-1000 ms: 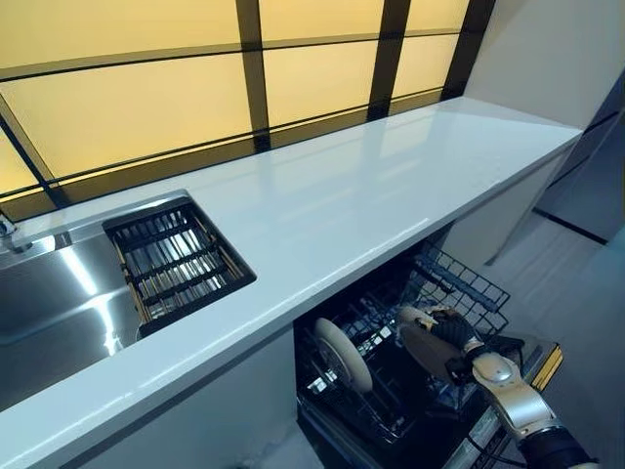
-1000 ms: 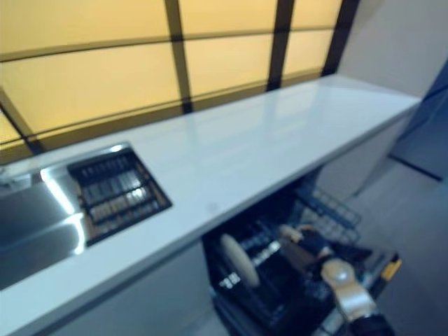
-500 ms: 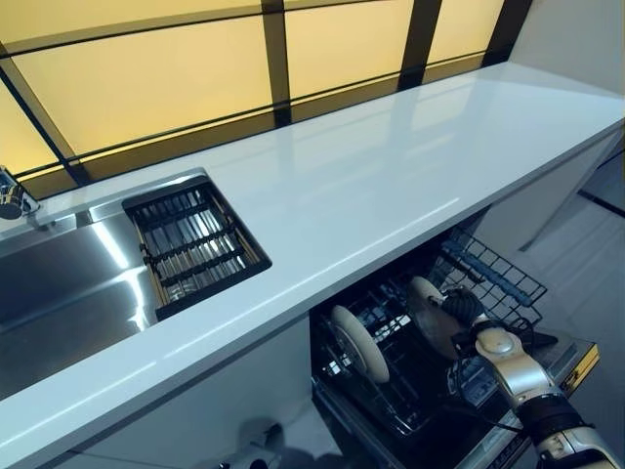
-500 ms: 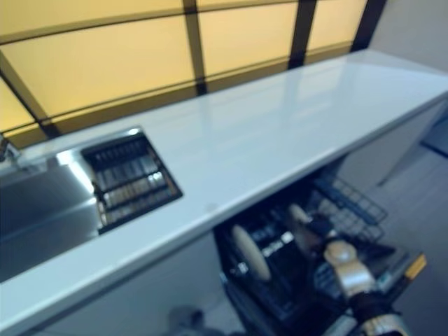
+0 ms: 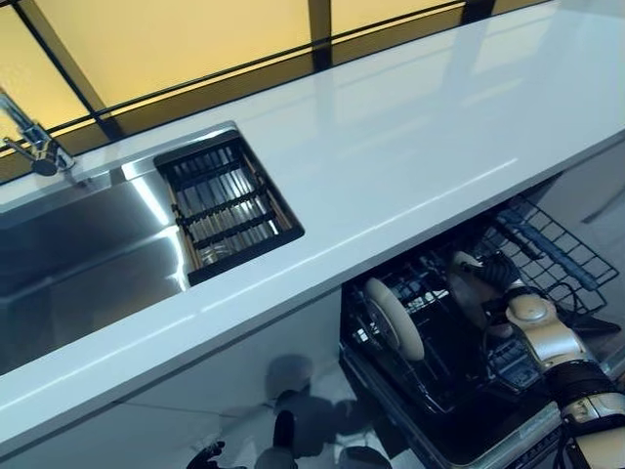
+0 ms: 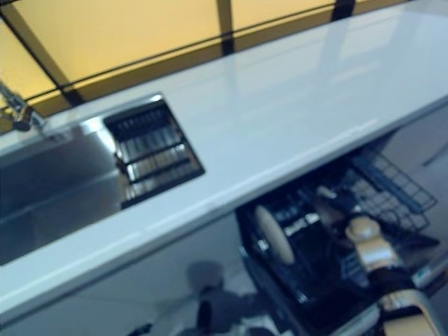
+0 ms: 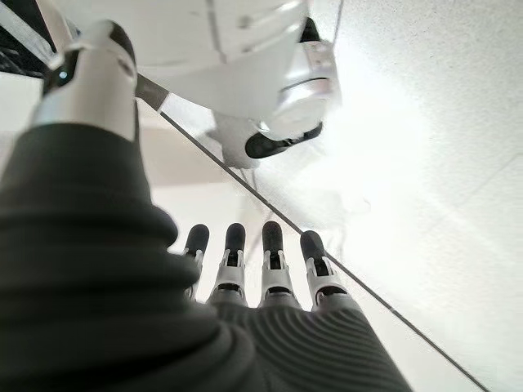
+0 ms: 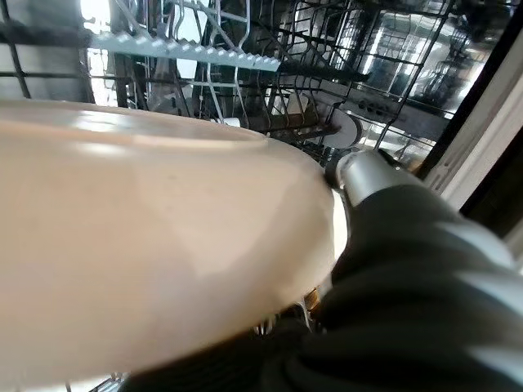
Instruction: Take plates into dishwasher
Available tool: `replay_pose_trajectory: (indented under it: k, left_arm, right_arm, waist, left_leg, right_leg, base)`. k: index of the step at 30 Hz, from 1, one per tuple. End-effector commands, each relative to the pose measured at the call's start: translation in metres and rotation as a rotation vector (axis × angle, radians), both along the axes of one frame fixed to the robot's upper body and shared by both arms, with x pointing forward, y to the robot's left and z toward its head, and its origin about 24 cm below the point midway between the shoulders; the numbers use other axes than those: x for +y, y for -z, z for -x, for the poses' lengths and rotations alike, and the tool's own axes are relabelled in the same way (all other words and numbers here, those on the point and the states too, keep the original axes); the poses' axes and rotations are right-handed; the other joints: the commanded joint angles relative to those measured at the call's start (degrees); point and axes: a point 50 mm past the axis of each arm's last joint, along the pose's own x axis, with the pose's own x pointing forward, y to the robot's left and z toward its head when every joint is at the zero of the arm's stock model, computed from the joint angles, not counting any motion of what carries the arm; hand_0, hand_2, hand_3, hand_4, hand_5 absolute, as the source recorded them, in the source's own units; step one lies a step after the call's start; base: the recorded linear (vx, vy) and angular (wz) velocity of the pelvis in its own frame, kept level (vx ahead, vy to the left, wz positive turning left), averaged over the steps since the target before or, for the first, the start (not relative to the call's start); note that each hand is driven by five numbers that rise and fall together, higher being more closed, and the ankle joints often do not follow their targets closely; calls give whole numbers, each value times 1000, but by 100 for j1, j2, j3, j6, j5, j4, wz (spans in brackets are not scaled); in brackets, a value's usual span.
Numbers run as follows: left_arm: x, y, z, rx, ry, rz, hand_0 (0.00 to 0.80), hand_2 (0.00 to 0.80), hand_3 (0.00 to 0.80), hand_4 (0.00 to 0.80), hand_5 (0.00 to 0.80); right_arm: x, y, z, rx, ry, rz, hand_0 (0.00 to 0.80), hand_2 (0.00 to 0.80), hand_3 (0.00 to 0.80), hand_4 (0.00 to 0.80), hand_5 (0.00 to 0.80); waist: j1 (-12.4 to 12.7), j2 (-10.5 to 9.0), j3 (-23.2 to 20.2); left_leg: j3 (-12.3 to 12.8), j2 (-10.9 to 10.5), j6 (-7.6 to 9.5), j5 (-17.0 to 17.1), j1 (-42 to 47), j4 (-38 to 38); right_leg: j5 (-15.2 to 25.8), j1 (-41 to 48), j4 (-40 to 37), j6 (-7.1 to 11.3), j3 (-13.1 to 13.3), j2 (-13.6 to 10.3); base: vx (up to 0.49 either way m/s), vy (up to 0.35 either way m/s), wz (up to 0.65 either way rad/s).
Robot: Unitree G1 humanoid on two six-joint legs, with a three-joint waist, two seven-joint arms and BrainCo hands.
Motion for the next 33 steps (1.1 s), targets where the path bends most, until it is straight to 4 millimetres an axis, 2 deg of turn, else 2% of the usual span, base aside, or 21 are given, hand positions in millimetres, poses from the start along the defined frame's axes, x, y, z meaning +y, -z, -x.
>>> replay_pose_trajectory:
  k: [1,9,18,22,33]
  left_arm:
    - [4,-5,-2,-46,-4,6,0,0,0,0,0]
    - [5,-9,-8,-78,-6,15,0,0,0,0,0]
    - [3,-13,-14,-106,-11,23,0,0,0,0,0]
    - [6,-15,-18,-111,-18,10,0,0,0,0,0]
    - [11,-14,-18,-86,-28,-10,0,0,0,0,0]
  right_arm:
    - [-18,-56,-7,-133,36,127,800,800,800,800,800]
    - [-19,-68,-11,-145,42,151,800,800,800,800,800]
    - [-14,-73,-14,-155,26,166,800,800,800,800,800]
    - [-13,-74,-12,-177,19,162,800,800,800,800,800]
    - [-26,-74,-8,-136,29,178,800,800,800,800,800]
  waist:
    - [155,7,-58]
    - [170,71,118]
    - [167,101,207]
    - [143,24,198]
    - [101,-168,16]
  left_leg:
    - [-345,-56,152,194,-474,247]
    - [-380,-34,160,258,-566,237]
    - [-370,-33,191,325,-625,118]
    - [-326,-13,198,339,-566,3]
    - [-223,16,208,285,-370,-47]
  right_leg:
    - [-164,-400,1024,-454,7,-85]
    - [-187,-606,1202,-462,71,-118]
    - [-170,-749,1220,-457,145,-96]
    - [-126,-701,1097,-415,135,-64]
    - [82,-481,631,-381,158,103]
  base:
    - [0,0,0]
    - [-5,-3,0]
    - [-35,-3,-3]
    - [-23,-6,-1]
    - [31,-12,-1]
